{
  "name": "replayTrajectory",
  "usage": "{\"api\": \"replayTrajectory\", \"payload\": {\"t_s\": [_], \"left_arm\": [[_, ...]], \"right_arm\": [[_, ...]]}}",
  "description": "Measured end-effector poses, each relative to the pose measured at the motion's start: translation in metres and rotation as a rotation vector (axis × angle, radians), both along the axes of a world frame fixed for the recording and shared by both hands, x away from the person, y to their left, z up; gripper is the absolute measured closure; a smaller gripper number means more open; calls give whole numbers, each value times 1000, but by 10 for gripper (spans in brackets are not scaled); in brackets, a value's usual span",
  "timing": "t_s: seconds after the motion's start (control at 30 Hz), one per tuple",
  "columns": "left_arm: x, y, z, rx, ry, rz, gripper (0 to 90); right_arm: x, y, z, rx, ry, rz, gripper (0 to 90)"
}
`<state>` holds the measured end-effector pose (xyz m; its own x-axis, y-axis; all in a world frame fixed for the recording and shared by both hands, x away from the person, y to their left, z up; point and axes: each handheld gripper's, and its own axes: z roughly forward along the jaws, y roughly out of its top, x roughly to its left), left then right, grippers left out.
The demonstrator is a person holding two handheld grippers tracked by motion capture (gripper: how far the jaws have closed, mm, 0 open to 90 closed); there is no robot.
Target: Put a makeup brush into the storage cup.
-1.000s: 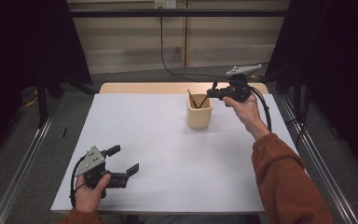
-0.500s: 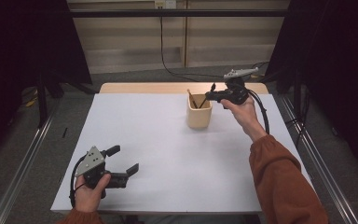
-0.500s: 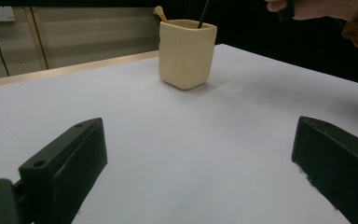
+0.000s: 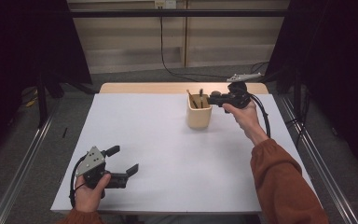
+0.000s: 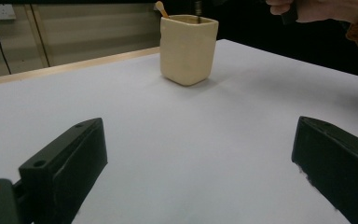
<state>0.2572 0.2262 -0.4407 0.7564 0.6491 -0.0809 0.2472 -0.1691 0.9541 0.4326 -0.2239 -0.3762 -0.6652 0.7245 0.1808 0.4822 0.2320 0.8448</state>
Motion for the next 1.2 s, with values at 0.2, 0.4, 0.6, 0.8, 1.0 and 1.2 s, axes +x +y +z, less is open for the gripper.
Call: {"api": "replayTrajectory", "payload": {"t_s": [0.2, 0.4, 0.6, 0.8, 1.0, 1.2], "left_arm": [[0, 0, 0, 0, -2, -1, 32], [1, 0, 0, -1, -2, 0, 32], [4, -1, 0, -5, 2, -2, 32], [6, -1, 0, -18, 2, 3, 32], [5, 2, 0, -16, 2, 11, 31], [4, 5, 0, -29, 5, 28, 31]], "right_arm": [[-3, -1, 1, 20, -23, 1, 424], [-5, 0, -3, 34, -36, -7, 286], [-7, -2, -6, 46, -54, -18, 151], [-8, -3, -5, 53, -71, -12, 18], [-11, -3, -5, 69, -79, -17, 26], [-16, -8, -8, 86, -97, -36, 28]]}}
